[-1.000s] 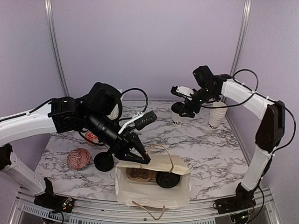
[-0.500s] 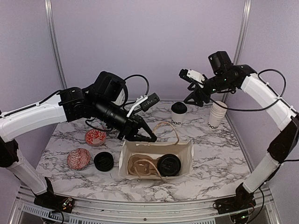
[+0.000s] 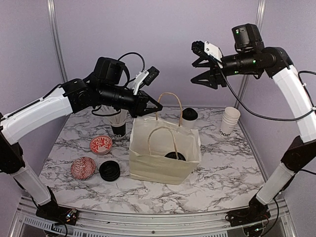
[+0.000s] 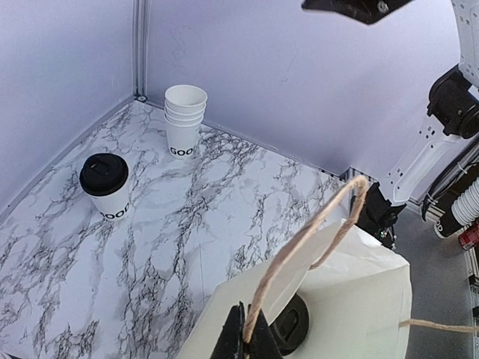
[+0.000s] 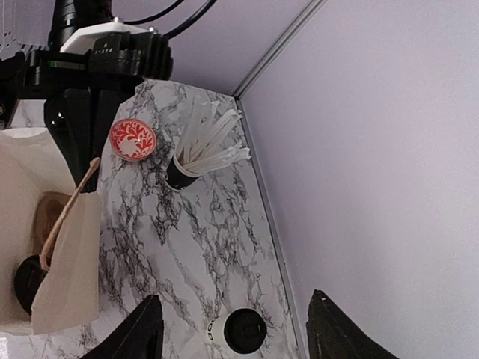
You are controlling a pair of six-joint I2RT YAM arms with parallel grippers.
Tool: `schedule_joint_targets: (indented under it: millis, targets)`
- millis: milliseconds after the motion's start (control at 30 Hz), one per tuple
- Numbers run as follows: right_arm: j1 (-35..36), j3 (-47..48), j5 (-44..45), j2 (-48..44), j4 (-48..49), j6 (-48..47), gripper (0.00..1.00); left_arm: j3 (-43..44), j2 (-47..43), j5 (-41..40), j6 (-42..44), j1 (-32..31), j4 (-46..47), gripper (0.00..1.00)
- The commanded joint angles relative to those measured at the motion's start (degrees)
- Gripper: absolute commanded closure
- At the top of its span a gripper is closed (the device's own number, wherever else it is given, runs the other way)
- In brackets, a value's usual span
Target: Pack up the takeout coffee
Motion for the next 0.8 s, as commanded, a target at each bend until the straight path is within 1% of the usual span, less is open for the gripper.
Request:
schedule_joint_targets:
  millis: [0,100,167,300,333,400,533,667,767]
  targets:
    - [3.65,0.33,1.2,0.54,-5.53,-0.85,0.38,0.0,0.42,-1.09,-0.23,-0.22,4.44,0.98]
    - [6.28,1.63,1.98,-0.39,-7.36,-1.52,0.38,-3.47,-0.71,-1.98,-2.18,-0.75,7.47,0.98]
    - [8.8,1.17,3.1,-1.35,-8.6,-2.36,0.39,-7.28,-2.7,-5.04,-4.24,-1.2,11.14,0.99]
    - [17.4,-3.97,7.6,-4.12,-9.25,-2.77,0.42,-21.9,-9.03,-10.81,-11.38,-1.66,30.82,1.0]
    - [19.38,-5.6,8.58,-4.77,-9.12,-2.88,0.43,-24.68,-10.39,-12.03,-12.59,-1.9,34.07,1.0]
    - [22.64,-8.3,9.54,-5.64,-9.19,-3.02,0.45,-26.43,-11.57,-13.35,-13.11,-2.49,35.44,1.0]
    - [26.53,-11.99,12.43,-5.7,-9.27,-3.62,0.47,-27.15,-12.92,-12.83,-12.9,-3.91,35.39,1.0]
    - [28.28,-16.2,14.75,-5.68,-8.34,-3.36,0.52,-27.7,-14.96,-15.25,-12.44,-5.71,35.02,1.0]
    - [29.36,-18.86,16.67,-5.76,-7.61,-3.39,0.54,-29.59,-16.43,-19.17,-12.48,-7.5,36.74,1.0]
